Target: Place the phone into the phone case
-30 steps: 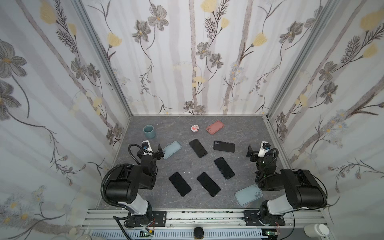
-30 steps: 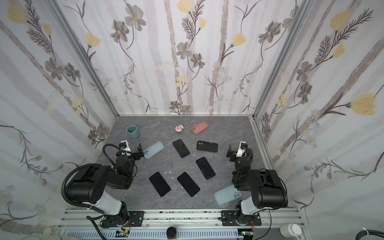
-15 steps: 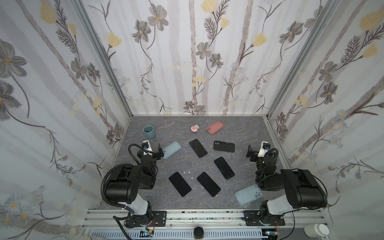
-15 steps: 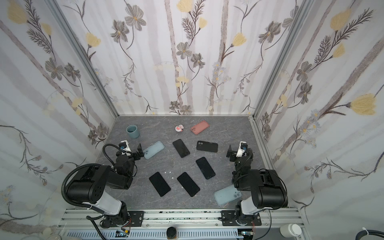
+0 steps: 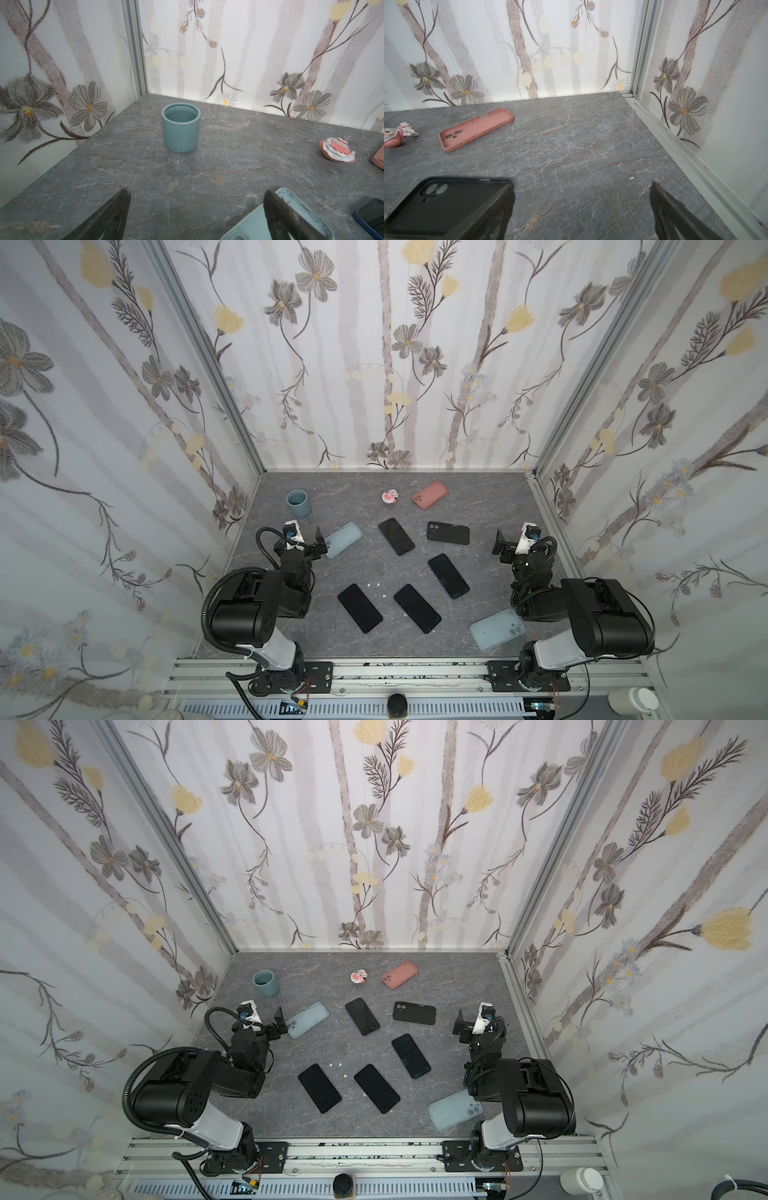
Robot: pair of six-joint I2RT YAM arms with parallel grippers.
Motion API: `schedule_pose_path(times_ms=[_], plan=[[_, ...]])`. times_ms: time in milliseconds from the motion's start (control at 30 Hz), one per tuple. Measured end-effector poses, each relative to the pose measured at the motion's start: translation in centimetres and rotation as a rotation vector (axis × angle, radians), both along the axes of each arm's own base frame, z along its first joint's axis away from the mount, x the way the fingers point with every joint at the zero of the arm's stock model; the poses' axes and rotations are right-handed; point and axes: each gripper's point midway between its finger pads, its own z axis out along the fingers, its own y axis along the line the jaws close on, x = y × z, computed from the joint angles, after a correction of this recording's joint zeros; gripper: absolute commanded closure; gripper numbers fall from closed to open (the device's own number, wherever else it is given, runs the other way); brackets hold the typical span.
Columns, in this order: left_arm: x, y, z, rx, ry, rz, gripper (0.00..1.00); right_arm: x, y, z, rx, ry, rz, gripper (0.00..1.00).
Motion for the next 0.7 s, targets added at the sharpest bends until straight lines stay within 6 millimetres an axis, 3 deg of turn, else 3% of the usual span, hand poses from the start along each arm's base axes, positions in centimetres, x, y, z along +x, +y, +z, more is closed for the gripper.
schedule_pose_path(times_ms=[100,200,267,367,533,633,700], plan=[[0.2,0.1,0.1,-0.008,-0.002,-0.011,0.00,0.0,0.0,0.0,0.000,0.000,0.000,0.00],[0.3,-0.4,0.0,-0.013,0.005,-0.042,0.10,0.0,0.0,0.0,0.000,0.000,0.000,0.00],[0.8,-1.1,0.6,-0.009,0.013,-0.081,0.11,-0.1,-0.1,0.3,-0.001,-0.004,-0.005,0.00],[2.1,-2.1,4.4,-0.007,-0.037,-0.113,0.10,-0.2,-0.4,2.6,0.000,-0.046,-0.025,0.00],[2.3,-2.1,10.7,-0.045,-0.126,-0.100,0.11,0.2,-0.6,8.8,0.020,-0.131,-0.039,0.00],[1.9,-2.8,15.0,-0.116,-0.191,-0.125,0.14,0.6,0.4,12.1,0.052,-0.131,0.002,0.01],[1.8,-4.3,17.7,-0.166,-0.220,-0.179,0.15,0.5,1.8,13.4,0.072,-0.104,0.058,0.04]])
